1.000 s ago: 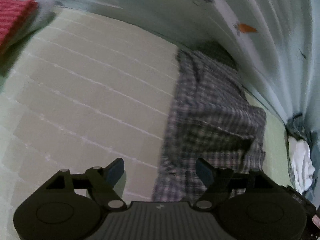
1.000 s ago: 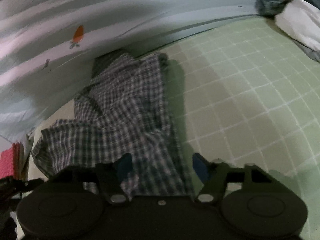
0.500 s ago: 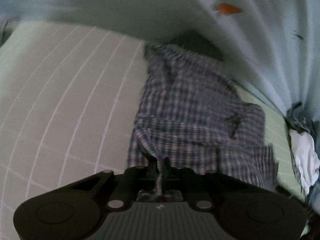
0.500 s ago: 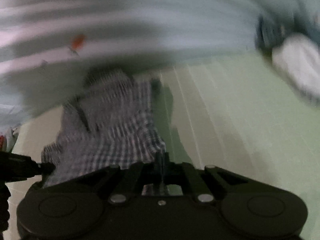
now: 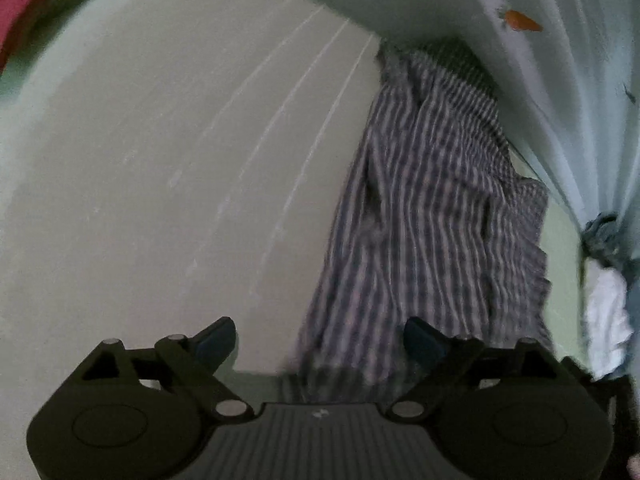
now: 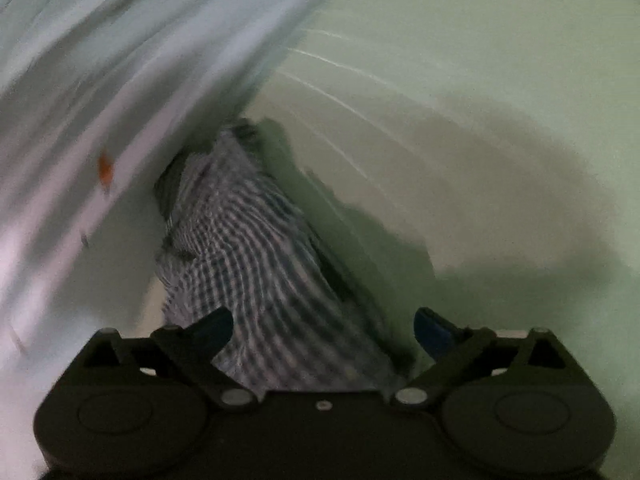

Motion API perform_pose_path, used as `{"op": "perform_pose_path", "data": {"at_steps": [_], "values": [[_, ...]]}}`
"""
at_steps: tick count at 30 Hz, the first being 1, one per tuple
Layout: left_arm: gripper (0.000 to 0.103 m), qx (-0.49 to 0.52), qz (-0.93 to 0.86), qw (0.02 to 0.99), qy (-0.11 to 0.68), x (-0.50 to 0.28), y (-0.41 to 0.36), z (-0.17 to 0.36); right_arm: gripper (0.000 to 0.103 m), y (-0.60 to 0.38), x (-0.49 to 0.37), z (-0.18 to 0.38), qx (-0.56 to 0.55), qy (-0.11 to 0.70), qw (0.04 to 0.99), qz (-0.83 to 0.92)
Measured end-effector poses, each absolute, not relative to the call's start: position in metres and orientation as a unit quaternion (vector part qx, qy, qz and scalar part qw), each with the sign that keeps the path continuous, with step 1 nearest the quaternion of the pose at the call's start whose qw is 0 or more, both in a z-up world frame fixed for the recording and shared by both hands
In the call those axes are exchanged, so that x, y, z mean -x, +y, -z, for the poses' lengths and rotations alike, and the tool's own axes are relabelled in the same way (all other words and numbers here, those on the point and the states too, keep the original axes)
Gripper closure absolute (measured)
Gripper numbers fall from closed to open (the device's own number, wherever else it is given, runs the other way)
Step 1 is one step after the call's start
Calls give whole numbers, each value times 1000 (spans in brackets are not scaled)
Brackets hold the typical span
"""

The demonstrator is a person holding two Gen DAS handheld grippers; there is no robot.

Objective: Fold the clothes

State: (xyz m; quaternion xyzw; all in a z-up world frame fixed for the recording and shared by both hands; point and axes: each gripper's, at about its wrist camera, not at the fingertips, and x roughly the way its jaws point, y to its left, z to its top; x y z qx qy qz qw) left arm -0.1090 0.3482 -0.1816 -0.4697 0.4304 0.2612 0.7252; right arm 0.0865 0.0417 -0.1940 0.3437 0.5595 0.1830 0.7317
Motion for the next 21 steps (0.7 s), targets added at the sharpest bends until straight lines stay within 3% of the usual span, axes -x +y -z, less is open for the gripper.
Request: {"op": "perform_pose_path", "data": {"at_steps": [5,11,13,15,16,17,18,19,21], "values": [[9,590,-228,668,393,125,347,202,3,15,-69,230,-484,597,630,-111],[9,668,-213,616,358,127,344,226,4,26,-72,240,-508,591,612,-133],[10,694,-211,600,337,130,343,232,14,35,-75,242,-502,595,610,-148],[24,715,-208,587,319,132,342,237,51,40,-79,243,-498,595,612,-156],[41,722,-207,579,317,133,342,239,61,40,-80,243,-495,595,614,-157],[58,730,-205,573,312,134,341,241,77,40,-80,243,-492,595,615,-160],[69,738,-204,568,302,137,338,242,90,38,-78,240,-491,594,614,-170],[85,745,-202,564,294,140,336,241,91,36,-76,237,-487,593,616,-178],[88,745,-195,570,285,149,331,234,93,32,-70,232,-477,590,623,-191]]}}
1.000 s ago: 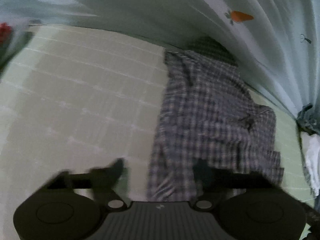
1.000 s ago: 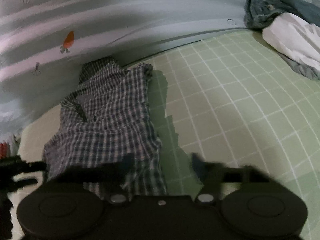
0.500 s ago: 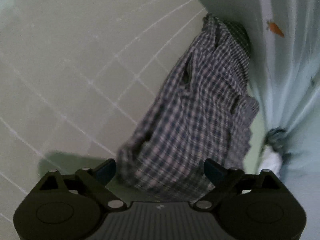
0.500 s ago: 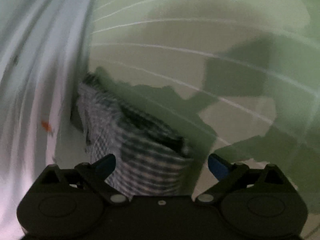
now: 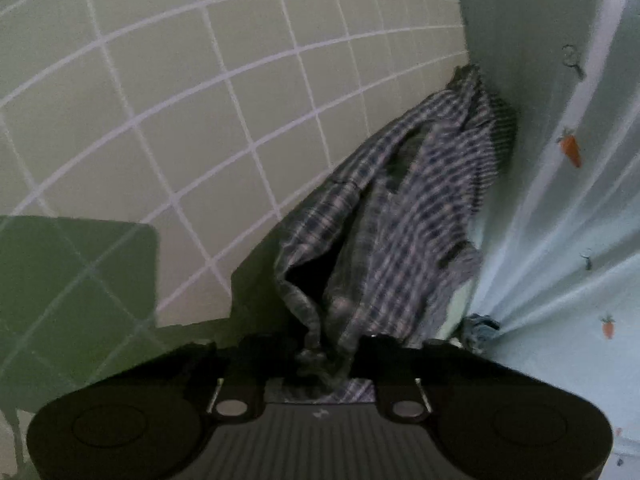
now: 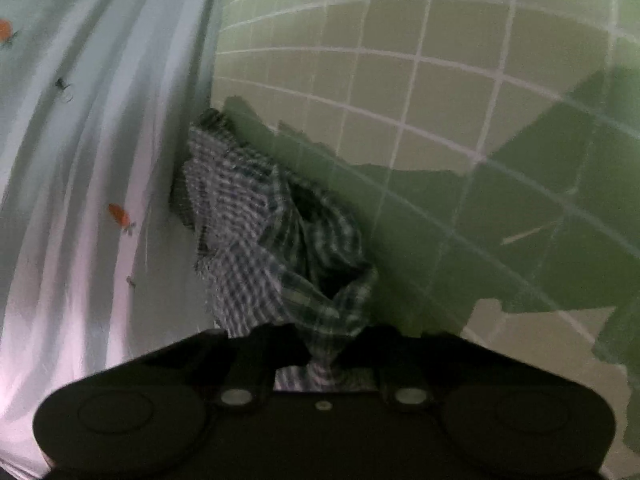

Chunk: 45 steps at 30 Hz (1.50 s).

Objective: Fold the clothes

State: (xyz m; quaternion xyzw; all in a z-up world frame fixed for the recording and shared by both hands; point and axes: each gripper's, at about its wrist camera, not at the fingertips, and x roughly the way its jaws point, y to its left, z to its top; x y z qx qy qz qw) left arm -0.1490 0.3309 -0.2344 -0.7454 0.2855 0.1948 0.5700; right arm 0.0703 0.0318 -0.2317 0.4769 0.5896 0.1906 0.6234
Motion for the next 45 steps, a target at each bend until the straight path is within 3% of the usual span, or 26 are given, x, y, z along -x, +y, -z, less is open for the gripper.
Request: {"op": "perform_pose_path", "data": {"at_steps": [11,15,21,31,45], "values": [[90,746,-193,561,301,224,259,221,94,-37,-2,219,-471,619,602,-183],[91,793,-205,493,293,252,232,223,94,-60,10,211,-481,644,572,-166],[92,807,-200,486,271,264,215,184,93,-82,19,196,-520,663,513,-165],[91,862,-192,421,208,252,232,148,87,-81,3,166,-610,643,435,-159],[90,886,-176,384,192,200,306,147,85,-24,-55,137,-604,637,456,-145]]}}
